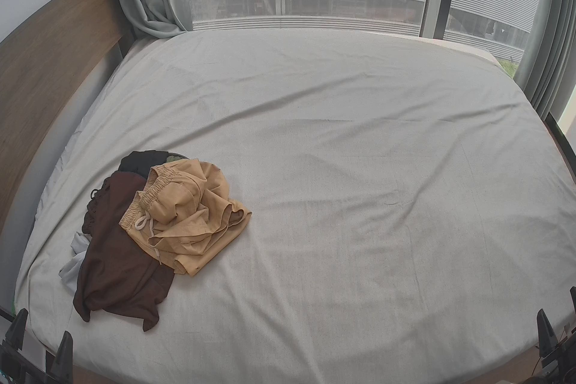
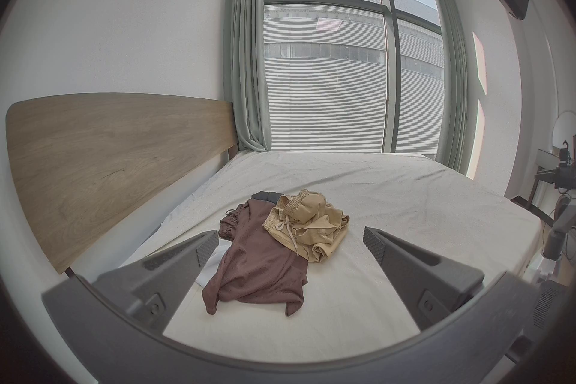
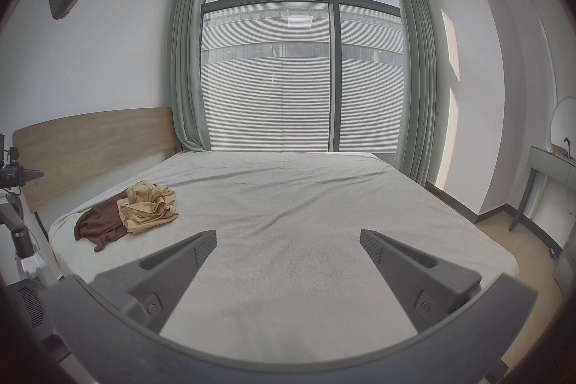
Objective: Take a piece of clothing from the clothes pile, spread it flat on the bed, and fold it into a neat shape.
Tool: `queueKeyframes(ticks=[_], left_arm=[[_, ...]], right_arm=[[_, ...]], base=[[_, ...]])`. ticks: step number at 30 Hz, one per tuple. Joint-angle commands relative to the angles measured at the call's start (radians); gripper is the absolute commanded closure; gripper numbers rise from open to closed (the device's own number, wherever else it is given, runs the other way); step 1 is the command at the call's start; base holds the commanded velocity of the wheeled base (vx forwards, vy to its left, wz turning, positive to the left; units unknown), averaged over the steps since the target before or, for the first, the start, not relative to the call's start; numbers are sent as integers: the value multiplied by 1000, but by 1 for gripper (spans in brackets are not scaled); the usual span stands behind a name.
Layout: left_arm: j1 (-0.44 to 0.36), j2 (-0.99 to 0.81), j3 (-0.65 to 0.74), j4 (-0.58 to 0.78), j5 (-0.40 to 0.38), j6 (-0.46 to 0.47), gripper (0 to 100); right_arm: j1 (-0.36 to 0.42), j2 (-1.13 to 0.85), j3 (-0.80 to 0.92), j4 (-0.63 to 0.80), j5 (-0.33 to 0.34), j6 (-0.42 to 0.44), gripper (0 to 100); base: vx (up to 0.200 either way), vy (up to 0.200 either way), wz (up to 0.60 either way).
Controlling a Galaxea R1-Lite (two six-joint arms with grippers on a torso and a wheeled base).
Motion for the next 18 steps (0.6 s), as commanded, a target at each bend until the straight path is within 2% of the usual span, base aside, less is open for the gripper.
queueKeyframes(ticks=[1,13,14,18], left_arm=[[2,8,15,-2,2,2,0],[-2,-18,18,-6,14,4,0],[2,-8,-2,-17,19,7,0],[-4,127,-249,-18,10,-28,0]], right_arm=[[0,-10,16,1,1,0,0],[0,-12,16,0,1,0,0],[0,-12,16,1,1,0,0],[0,-12,16,0,1,1,0]], base=[[0,0,0],[0,0,0],[0,0,0],[0,0,0]])
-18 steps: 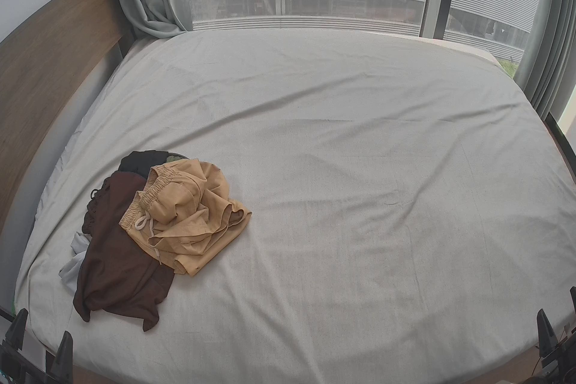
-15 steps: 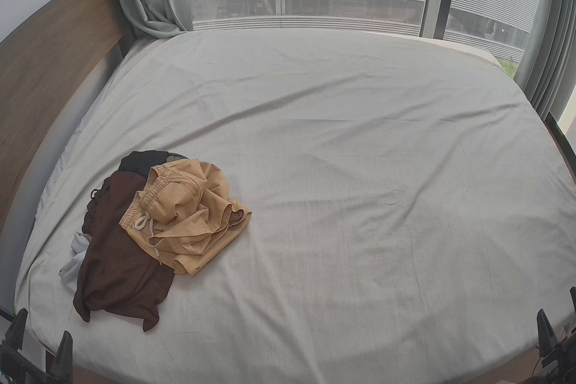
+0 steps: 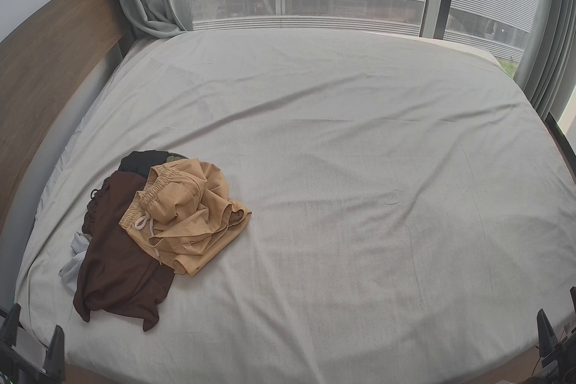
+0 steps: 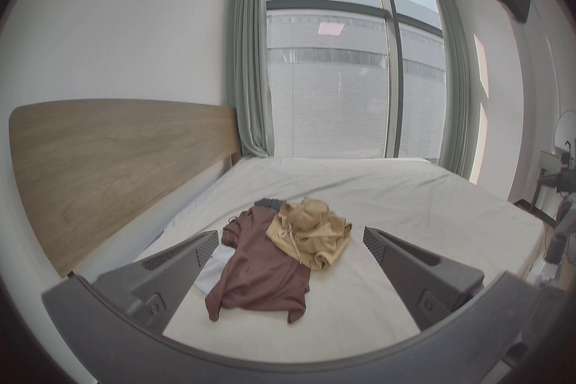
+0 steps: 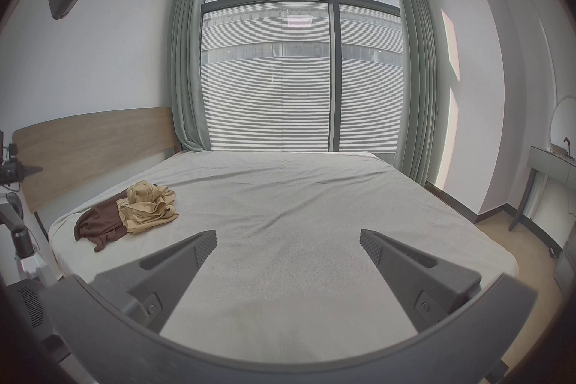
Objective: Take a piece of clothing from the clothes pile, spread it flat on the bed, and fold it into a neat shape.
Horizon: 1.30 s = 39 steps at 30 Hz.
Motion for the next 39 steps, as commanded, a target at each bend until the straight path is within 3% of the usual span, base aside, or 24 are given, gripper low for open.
queueKeyframes(ticks=[1,4,10,17,23,31,39], left_arm=[[-2,158,-246,-4,-9,-28,0],[1,280,-244,-25,-18,-37,0],[-3,517,-264,-240,-44,-107,0],[-3,772,-299,-378,-93,-150,0],[-3,919,-391,-416,-101,-221,0],[-2,1111,-531,-439,-124,-230,0],[8,1326,-571,-671,-124,-262,0]], right_arm=[[0,-12,16,-1,1,1,0],[0,-12,16,-2,1,2,0],[2,-12,16,-2,1,2,0],[2,-12,16,-2,1,5,0],[2,-12,18,-4,1,4,0],[3,-13,18,-4,2,4,0],[2,-13,18,-4,1,2,0]], base=[[0,0,0],[0,0,0],[0,0,0],[0,0,0],[0,0,0],[0,0,0],[0,0,0]])
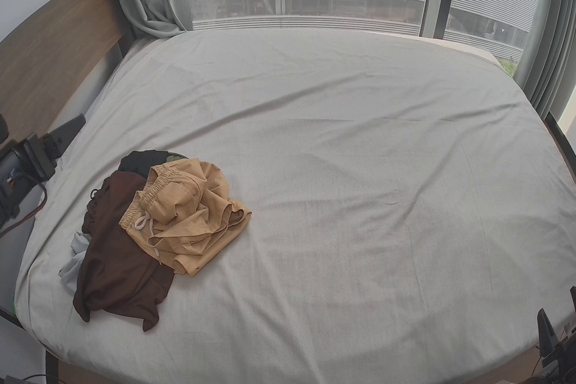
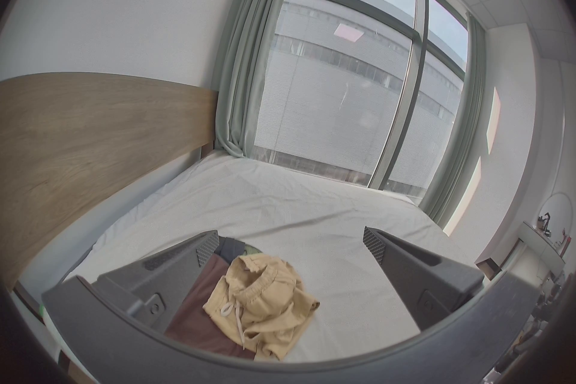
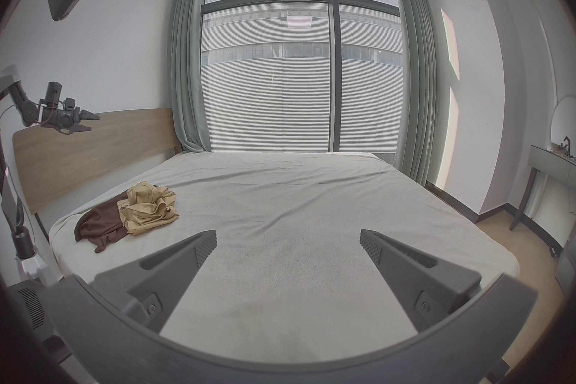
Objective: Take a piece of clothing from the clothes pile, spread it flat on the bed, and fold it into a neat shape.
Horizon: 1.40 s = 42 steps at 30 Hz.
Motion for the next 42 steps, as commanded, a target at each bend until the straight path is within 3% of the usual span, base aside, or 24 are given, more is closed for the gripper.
queueKeyframes(ticks=[1,9,22,30,36,37,42], left_arm=[[5,193,-30,-101,0,-31,0],[-1,296,-4,-135,0,-28,0],[13,561,-14,-463,23,-10,0],[19,641,-76,-488,34,-5,0],[31,681,-99,-439,-56,-3,0],[42,687,-99,-394,-130,-5,0],[79,710,-123,-313,-274,-5,0]], right_arm=[[-1,-13,16,1,0,-2,0],[-1,-13,16,1,0,-2,0],[-1,-13,18,0,0,0,0],[-1,-13,16,0,0,0,0],[-1,-13,16,0,0,-2,0],[-1,-13,18,0,0,0,0],[-1,-13,18,0,2,-2,0]], base=[[0,0,0],[0,0,0],[0,0,0],[0,0,0],[0,0,0],[0,0,0],[0,0,0]])
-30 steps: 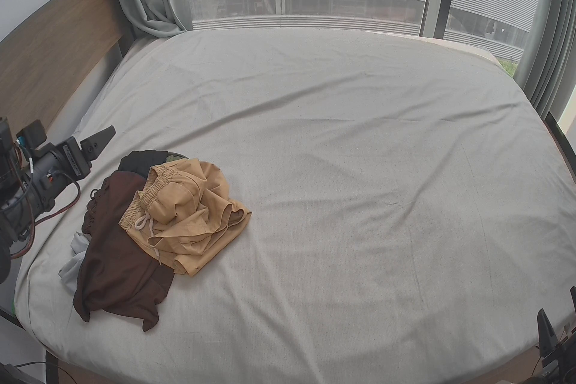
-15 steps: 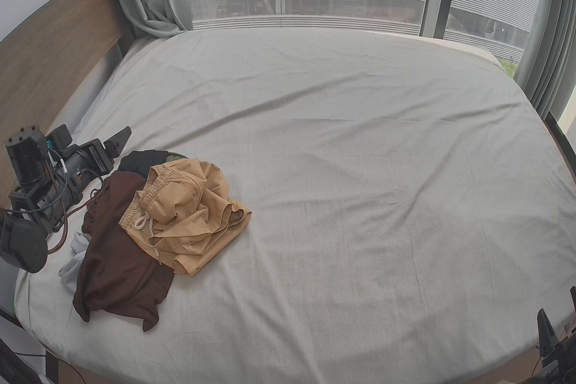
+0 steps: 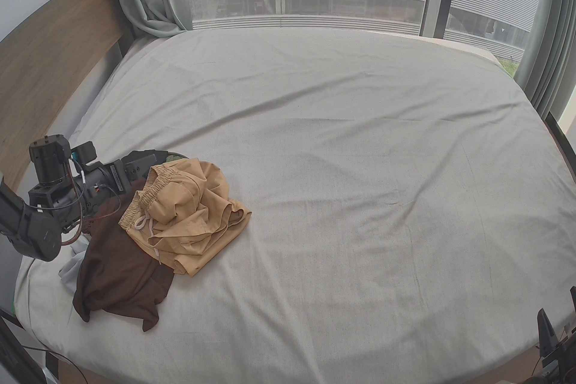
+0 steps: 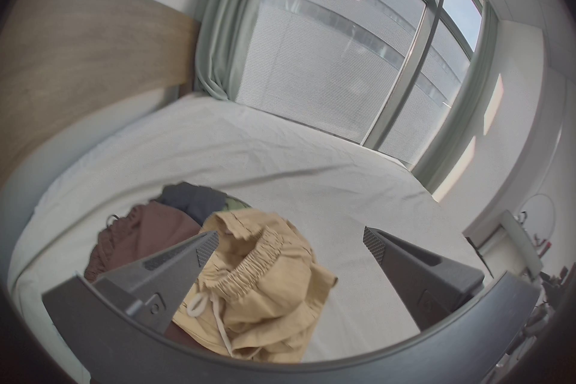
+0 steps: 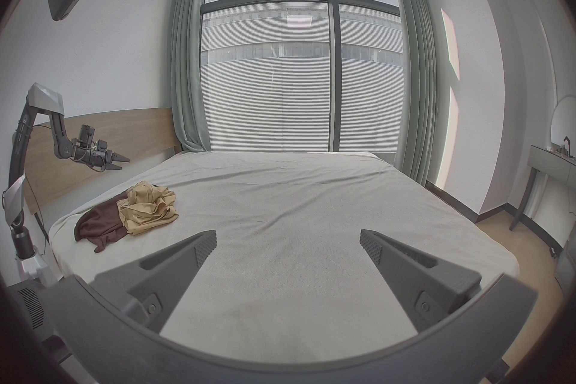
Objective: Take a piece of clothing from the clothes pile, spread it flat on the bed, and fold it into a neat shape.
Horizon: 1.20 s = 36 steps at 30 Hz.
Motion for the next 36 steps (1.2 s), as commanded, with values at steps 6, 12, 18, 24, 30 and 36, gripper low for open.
queueKeyframes(ticks=[6,12,18,24,30,36], left_arm=[[86,51,-84,145,-212,-1,0],[98,76,-177,260,-274,0,0],[95,160,-277,286,-260,40,0],[84,228,-357,355,-260,43,0],[69,300,-416,360,-266,45,0],[18,306,-407,362,-275,45,0]], right_arm=[[0,-13,18,0,1,-1,0],[0,-13,18,0,1,-1,0],[0,-13,18,0,1,-1,0],[0,-13,18,0,1,-1,0],[0,-13,18,0,1,-1,0],[0,-13,18,1,1,-1,0]], base=[[0,0,0],[0,0,0],[0,0,0],[0,0,0],[0,0,0],[0,0,0]])
